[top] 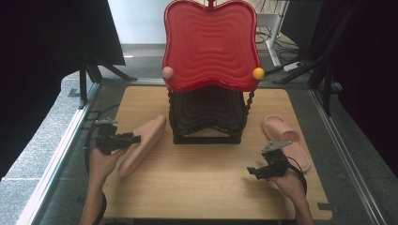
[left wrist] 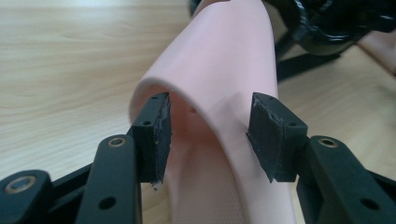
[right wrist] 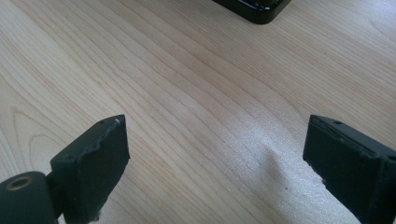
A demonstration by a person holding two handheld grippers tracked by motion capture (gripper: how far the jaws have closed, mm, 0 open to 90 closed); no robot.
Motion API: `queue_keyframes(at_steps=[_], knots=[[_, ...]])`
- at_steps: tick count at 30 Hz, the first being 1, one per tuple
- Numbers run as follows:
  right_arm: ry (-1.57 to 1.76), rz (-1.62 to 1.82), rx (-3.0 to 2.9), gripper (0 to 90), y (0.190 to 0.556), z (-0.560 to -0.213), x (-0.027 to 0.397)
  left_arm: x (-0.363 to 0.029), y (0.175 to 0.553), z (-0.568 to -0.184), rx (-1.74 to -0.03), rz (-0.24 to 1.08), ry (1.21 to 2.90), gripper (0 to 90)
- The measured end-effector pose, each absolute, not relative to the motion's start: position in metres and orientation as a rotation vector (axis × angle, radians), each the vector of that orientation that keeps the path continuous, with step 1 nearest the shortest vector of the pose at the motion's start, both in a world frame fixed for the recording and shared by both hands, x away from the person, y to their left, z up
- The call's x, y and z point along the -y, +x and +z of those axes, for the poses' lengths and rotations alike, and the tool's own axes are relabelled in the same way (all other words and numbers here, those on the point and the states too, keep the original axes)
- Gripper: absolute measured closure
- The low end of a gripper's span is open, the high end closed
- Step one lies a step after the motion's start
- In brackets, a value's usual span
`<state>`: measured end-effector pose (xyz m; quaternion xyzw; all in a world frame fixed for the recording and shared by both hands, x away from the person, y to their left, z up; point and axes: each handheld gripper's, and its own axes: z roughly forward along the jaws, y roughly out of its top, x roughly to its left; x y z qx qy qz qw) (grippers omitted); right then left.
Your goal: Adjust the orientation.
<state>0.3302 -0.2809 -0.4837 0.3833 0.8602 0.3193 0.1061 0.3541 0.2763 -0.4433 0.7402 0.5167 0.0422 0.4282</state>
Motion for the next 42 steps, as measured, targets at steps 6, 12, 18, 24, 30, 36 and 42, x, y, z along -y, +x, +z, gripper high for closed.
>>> queue_keyframes(at_steps=[6, 12, 18, 24, 30, 36, 42], knots=[[1.13, 0.937, -2.533, 8.2, 0.33, -0.484, 0.281, -0.268, 0.361, -0.442, -1.243, 0.033, 1.836, 65.7], [1.139, 0.935, -2.533, 8.6, 0.331, -0.484, 0.283, -0.264, 0.361, -0.441, -1.292, 0.116, 1.857, 85.8], [1.149, 0.932, -2.53, 9.2, 0.331, -0.485, 0.284, -0.264, 0.36, -0.435, -1.373, 0.297, 1.888, 86.2], [1.148, 0.939, -2.524, 9.6, 0.331, -0.484, 0.284, -0.254, 0.356, -0.44, -1.389, 0.426, 1.964, 85.8], [1.149, 0.945, -2.512, 9.9, 0.331, -0.483, 0.285, -0.246, 0.356, -0.46, -1.419, 0.498, 2.021, 85.1], [1.149, 0.944, -2.514, 9.9, 0.331, -0.484, 0.285, -0.242, 0.361, -0.469, -1.422, 0.433, 2.029, 77.6], [1.148, 0.945, -2.516, 9.9, 0.331, -0.484, 0.284, -0.235, 0.371, -0.473, -1.441, 0.418, 2.033, 62.3]])
